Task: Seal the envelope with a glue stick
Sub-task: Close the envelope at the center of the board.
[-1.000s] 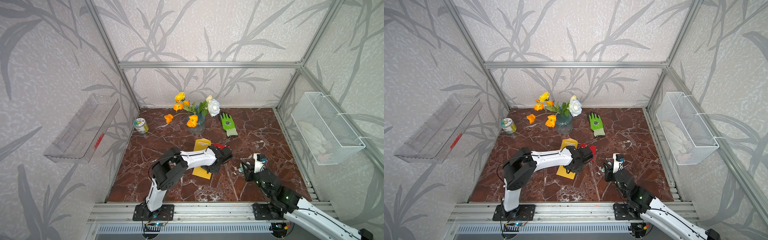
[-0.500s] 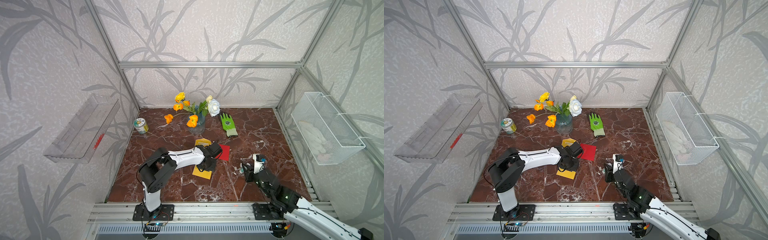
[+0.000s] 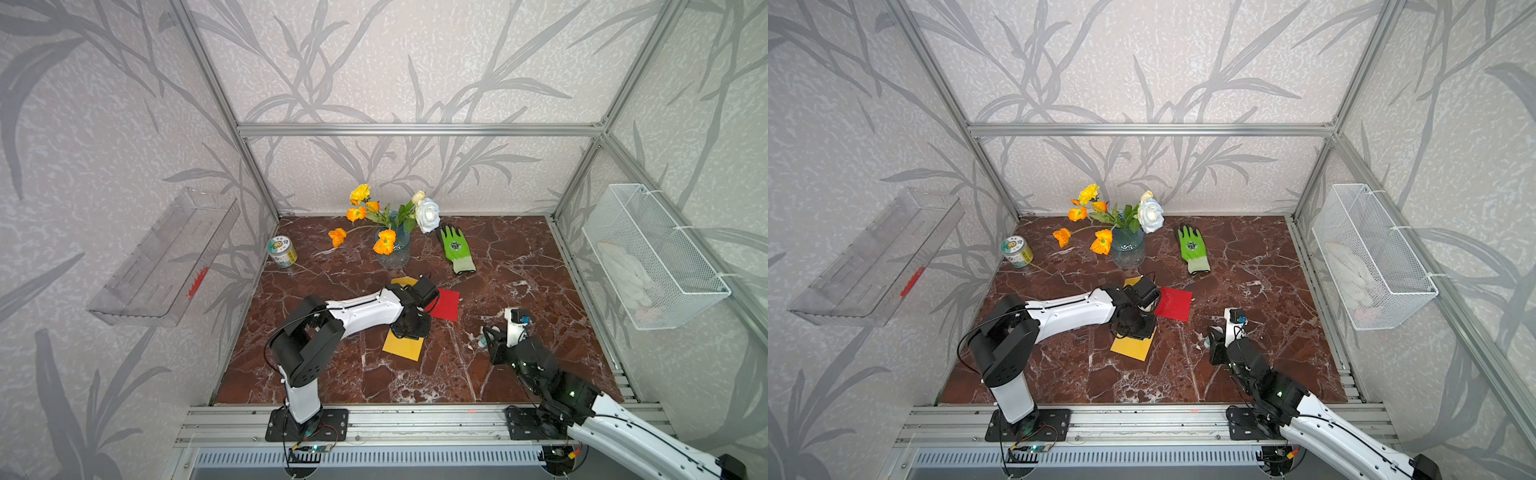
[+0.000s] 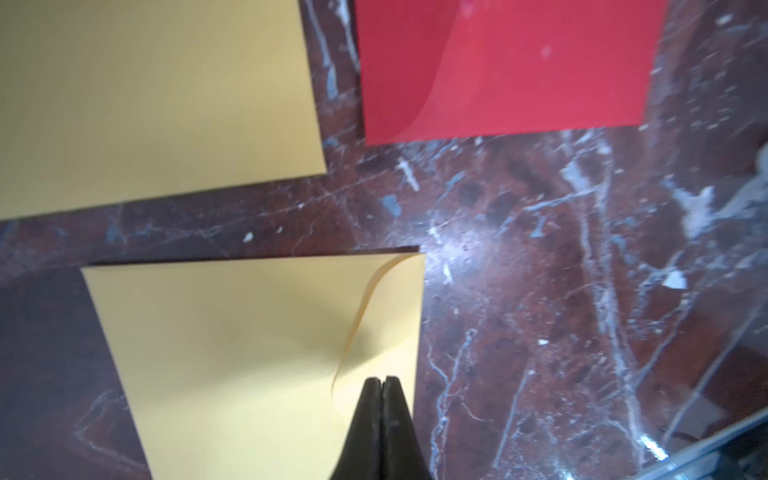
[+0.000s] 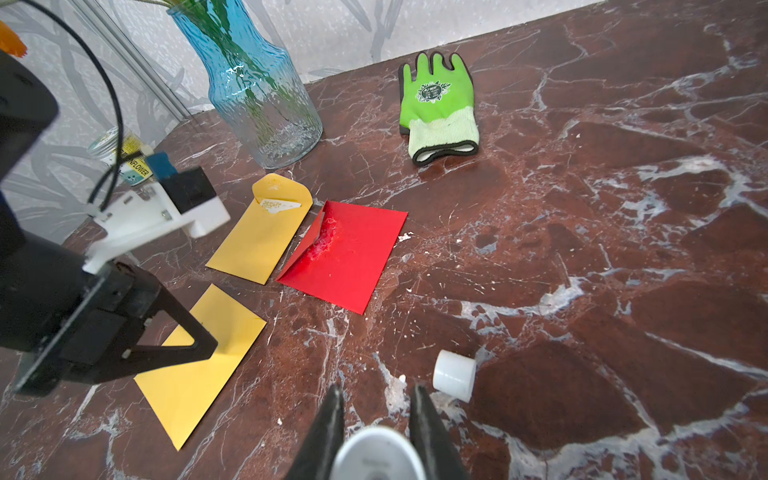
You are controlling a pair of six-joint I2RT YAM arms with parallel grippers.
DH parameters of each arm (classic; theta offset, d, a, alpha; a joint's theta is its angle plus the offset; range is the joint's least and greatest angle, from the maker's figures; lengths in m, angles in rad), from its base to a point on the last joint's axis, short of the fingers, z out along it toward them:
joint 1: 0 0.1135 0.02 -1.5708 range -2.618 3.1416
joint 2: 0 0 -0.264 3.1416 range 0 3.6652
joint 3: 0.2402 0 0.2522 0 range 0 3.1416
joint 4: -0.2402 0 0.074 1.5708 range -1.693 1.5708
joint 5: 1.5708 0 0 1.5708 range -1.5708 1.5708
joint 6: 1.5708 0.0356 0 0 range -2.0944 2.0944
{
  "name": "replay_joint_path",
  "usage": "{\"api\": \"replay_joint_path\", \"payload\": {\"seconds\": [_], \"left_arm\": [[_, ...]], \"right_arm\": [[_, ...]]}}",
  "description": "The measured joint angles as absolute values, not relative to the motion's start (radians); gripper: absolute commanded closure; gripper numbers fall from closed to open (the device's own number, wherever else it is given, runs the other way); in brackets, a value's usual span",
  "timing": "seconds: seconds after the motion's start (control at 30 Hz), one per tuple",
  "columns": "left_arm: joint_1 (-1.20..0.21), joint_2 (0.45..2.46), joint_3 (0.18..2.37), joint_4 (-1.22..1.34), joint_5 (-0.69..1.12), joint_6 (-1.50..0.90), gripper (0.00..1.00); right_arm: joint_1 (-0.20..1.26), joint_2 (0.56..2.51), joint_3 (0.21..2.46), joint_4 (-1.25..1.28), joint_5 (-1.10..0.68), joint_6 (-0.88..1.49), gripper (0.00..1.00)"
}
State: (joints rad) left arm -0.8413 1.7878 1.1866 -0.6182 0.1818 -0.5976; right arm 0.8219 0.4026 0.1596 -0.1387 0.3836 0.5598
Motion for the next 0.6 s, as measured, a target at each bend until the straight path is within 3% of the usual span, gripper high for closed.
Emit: {"api": "replay_joint_path", "payload": {"seconds": [0.6], "left_arm": [[-0.85,1.75,1.121,-0.634,0.189,-0.605,1.0]], "right_arm": [[0.822,0.429,0.16,-0.109,0.381,0.557,1.0]]}}
